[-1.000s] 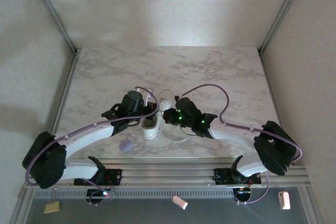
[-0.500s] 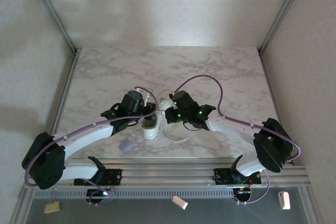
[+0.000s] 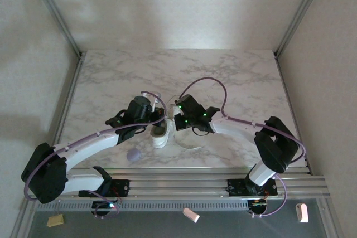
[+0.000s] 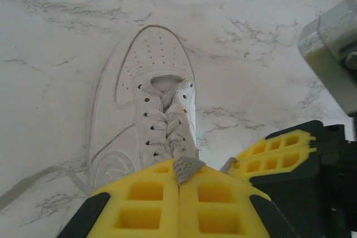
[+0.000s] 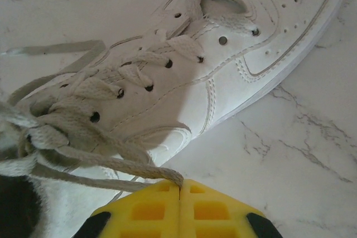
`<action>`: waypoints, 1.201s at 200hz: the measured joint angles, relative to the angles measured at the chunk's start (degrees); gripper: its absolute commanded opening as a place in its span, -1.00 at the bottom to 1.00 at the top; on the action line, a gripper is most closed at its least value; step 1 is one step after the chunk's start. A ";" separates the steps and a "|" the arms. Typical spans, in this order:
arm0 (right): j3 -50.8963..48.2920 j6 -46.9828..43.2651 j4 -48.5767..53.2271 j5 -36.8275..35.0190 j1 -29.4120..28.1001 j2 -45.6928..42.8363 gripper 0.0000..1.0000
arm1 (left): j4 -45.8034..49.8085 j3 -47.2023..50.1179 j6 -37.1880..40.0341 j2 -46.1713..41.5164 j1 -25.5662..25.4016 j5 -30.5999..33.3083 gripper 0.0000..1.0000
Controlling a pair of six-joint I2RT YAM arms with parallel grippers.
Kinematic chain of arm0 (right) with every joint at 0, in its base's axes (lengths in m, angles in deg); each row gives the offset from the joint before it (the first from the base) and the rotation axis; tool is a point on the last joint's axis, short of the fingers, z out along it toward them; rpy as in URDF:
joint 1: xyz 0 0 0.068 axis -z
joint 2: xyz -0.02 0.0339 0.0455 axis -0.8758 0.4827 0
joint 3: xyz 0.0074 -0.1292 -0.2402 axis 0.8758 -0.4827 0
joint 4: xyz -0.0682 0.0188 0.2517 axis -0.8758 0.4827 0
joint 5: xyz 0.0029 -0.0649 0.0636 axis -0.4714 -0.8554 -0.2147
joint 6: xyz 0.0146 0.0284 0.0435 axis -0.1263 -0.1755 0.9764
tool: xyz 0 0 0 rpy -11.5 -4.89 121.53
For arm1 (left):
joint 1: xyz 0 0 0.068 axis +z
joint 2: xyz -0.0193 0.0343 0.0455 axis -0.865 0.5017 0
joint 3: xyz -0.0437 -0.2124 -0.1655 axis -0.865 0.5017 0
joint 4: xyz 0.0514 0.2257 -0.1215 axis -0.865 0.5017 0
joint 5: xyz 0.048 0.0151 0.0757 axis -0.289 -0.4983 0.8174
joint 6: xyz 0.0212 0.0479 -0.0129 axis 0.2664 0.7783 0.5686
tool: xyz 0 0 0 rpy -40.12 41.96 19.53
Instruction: Tie the shoes
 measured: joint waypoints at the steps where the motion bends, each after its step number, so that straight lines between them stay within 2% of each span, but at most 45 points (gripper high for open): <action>1: 0.07 -0.02 -0.02 0.00 0.02 0.09 -1.00 | -0.02 0.00 0.00 0.00 0.00 0.00 -1.00; 77: 0.11 -0.09 -5.55 2.05 1.51 3.48 -1.00 | -2.56 1.55 -0.90 3.15 0.04 -1.77 -1.00; 117: -0.52 0.11 -8.00 3.52 2.08 3.48 -0.86 | -5.88 3.56 -1.73 3.21 0.15 -2.23 -1.00; 171: -1.31 0.17 -8.13 3.30 2.16 3.15 -0.57 | -7.08 4.15 -2.40 3.21 0.24 -2.40 -1.00; 195: -2.69 0.39 -7.76 3.30 2.16 1.46 -0.42 | -7.06 4.15 -2.38 3.21 0.24 -2.43 -1.00; 240: -3.23 0.50 -7.69 3.32 2.16 -2.23 -0.27 | -7.08 4.15 -2.38 3.21 0.24 -2.58 -1.00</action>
